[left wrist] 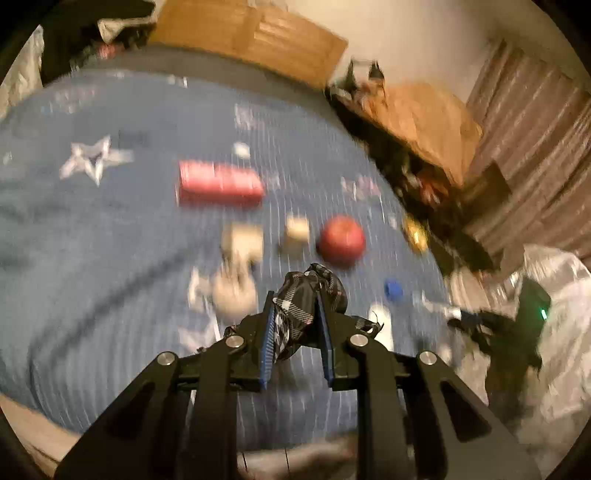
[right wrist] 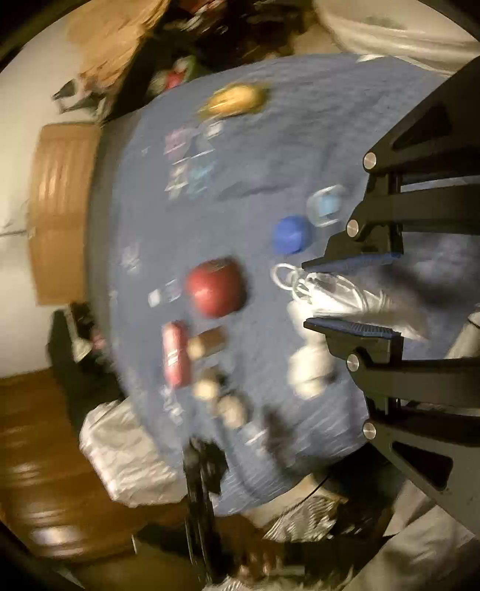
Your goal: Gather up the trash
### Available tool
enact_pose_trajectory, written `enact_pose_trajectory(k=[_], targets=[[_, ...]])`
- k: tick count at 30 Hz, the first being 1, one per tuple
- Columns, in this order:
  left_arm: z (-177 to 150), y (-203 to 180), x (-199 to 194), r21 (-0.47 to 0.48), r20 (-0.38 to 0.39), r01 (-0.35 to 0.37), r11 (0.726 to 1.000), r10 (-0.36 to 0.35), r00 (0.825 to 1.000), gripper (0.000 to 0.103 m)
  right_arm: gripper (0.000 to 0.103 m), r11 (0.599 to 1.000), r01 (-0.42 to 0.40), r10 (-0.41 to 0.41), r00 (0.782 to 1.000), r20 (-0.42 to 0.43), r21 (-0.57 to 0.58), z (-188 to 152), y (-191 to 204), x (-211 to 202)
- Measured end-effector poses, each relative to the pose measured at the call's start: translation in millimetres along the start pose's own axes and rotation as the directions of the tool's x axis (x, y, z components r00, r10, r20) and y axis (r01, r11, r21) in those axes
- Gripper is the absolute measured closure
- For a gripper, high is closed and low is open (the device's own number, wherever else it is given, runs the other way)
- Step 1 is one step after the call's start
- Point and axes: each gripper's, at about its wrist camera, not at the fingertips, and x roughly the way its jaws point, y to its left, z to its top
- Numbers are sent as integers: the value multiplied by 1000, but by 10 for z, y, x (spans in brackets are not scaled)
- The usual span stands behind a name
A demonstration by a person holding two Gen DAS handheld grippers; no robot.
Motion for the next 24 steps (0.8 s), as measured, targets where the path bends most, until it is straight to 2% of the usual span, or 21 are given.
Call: enact_pose_trajectory(k=[3, 6, 7, 9, 11, 13, 14, 17, 21, 24], targets=[[-310, -8, 287, 29, -89, -49, 998, 51, 995, 84, 77, 999, 43, -43, 999, -25, 0, -160, -17, 217], [-440, 18, 613, 62, -112, -128, 990, 134, 985, 83, 77, 998, 50, -49, 999, -18, 26, -240, -58, 448], [-453, 39, 668, 67, -94, -142, 988, 148, 985, 81, 76, 998, 52, -51, 998, -22, 33, -270, -41, 531], [-455, 87, 731, 56, -34, -184, 981, 186, 982, 72, 71, 998, 56, -55, 998, -18, 39, -341, -41, 654], [-435, 165, 768, 14, 2, -189, 982, 189, 982, 69, 60, 997, 66, -67, 998, 7, 47, -354, -34, 644], [-437, 205, 774, -3, 30, -207, 978, 207, 978, 60, 39, 994, 86, -90, 994, 60, 67, -332, -30, 555], [-449, 211, 767, -6, 40, -217, 976, 217, 975, 56, 36, 993, 85, -92, 991, 93, 77, -343, -41, 471], [-481, 217, 696, -13, 64, -203, 979, 204, 977, 53, 30, 993, 73, -84, 989, 124, 94, -415, -34, 280], [-560, 203, 574, -8, 92, -183, 983, 183, 979, 39, 27, 993, 69, -80, 991, 105, 99, -591, 63, 182], [-640, 217, 476, -14, 102, -159, 987, 160, 982, 33, 27, 991, 66, -76, 994, 79, 116, -746, 141, 214]])
